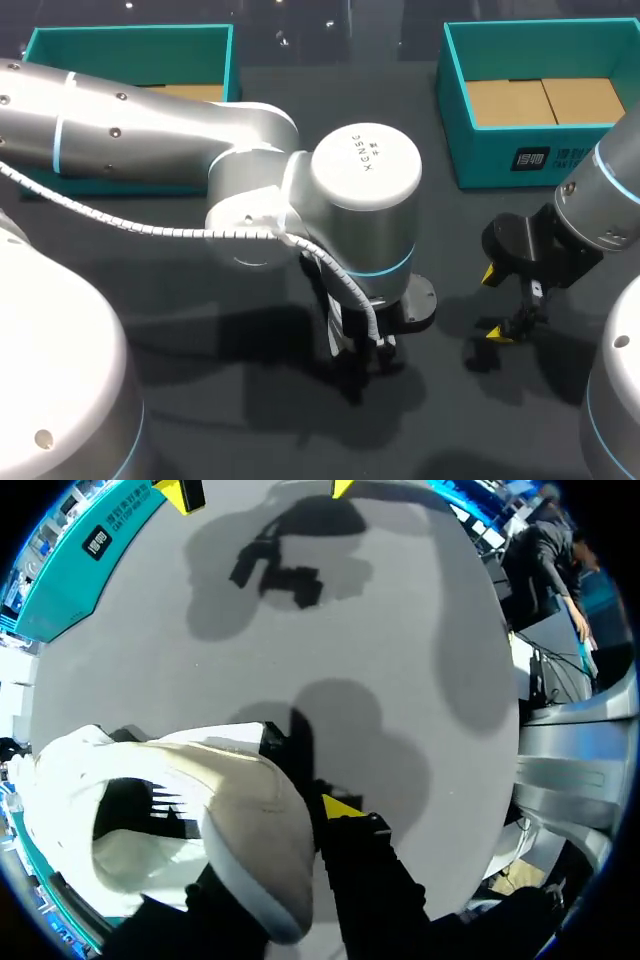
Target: Take the shoe out of the shoebox, open the shoe tongue, remove and reinsert the insole, then place the shoe into the shoebox
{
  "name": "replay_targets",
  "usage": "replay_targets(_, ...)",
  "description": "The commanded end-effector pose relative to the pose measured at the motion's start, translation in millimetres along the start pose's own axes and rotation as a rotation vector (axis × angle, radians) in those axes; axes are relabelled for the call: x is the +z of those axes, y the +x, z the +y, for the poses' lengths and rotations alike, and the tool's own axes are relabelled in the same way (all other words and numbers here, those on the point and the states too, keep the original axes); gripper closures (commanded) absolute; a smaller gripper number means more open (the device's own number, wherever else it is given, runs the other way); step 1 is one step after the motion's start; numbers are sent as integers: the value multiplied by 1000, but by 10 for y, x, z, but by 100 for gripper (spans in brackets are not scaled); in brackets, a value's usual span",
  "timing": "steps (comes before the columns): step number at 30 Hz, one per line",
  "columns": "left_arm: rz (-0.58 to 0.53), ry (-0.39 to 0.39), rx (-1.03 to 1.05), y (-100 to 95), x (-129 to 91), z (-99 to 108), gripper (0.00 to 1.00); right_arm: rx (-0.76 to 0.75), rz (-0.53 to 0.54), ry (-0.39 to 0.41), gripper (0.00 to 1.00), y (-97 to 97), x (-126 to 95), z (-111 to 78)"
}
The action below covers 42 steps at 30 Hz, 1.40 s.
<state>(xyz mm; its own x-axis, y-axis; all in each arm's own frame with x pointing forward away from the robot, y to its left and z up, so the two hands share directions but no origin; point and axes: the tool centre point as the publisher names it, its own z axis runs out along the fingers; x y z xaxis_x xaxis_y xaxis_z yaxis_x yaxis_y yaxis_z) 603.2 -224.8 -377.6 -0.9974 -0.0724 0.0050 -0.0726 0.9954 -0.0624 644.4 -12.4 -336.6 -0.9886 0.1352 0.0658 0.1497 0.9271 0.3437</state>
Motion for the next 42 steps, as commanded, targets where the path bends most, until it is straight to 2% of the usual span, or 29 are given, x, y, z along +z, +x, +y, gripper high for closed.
replay_targets(1,36,32,38,-128,-354,172,100,-1,-2,-1,0,17,-4,-10)
replay_targets(11,66,82,152,-422,-1164,349,100,-1,-2,-1,0,17,-4,-10)
replay_targets(15,48,65,180,-539,-1467,400,100,-1,-2,-1,0,17,-4,-10)
replay_targets(25,25,29,198,-902,-2023,665,100,-1,-2,-1,0,17,-4,-10)
replay_targets(30,21,32,200,-1197,-2321,917,100,-1,-2,-1,0,17,-4,-10)
replay_targets(39,56,45,186,-1721,-2631,1408,100,-1,-2,-1,0,17,-4,-10)
replay_targets(40,60,50,180,-1881,-2674,1564,100,-1,-2,-1,0,17,-4,-10)
replay_targets(42,58,49,173,-2039,-2751,1727,100,-1,-2,-1,0,17,-4,-10)
